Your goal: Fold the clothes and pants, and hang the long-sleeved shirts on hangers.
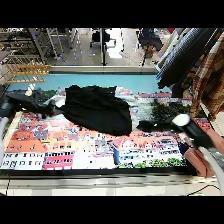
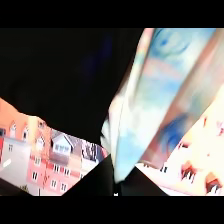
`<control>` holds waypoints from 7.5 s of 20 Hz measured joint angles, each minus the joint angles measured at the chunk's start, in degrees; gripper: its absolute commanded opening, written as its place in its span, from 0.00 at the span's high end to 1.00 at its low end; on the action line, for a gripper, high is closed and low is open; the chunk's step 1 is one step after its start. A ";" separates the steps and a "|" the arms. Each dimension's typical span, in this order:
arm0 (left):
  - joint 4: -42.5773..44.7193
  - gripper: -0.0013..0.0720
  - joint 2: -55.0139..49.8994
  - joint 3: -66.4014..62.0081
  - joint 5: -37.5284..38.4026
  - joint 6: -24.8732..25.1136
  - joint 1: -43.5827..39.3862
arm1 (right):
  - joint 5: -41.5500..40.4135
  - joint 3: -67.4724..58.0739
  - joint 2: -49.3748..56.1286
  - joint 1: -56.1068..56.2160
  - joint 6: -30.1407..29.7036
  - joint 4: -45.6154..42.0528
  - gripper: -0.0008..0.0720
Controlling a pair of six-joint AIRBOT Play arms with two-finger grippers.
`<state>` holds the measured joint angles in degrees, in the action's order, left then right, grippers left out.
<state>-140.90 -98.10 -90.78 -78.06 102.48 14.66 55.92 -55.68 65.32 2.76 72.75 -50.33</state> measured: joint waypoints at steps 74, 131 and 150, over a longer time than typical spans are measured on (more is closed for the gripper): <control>-1.88 0.46 -5.81 -1.03 -11.93 9.01 -7.45 | 11.72 -13.60 42.25 -11.26 -14.40 28.33 0.96; 1.68 0.93 -5.97 -1.03 9.01 10.43 -25.92 | 5.35 -17.70 32.94 3.50 13.99 5.49 0.20; 0.33 0.93 -9.88 -1.14 8.55 6.08 -16.50 | 0.52 -34.34 42.77 12.57 9.97 12.13 0.96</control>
<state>-140.57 -107.98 -91.92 -69.52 108.55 -1.85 56.45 -90.02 108.09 15.33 82.72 -38.20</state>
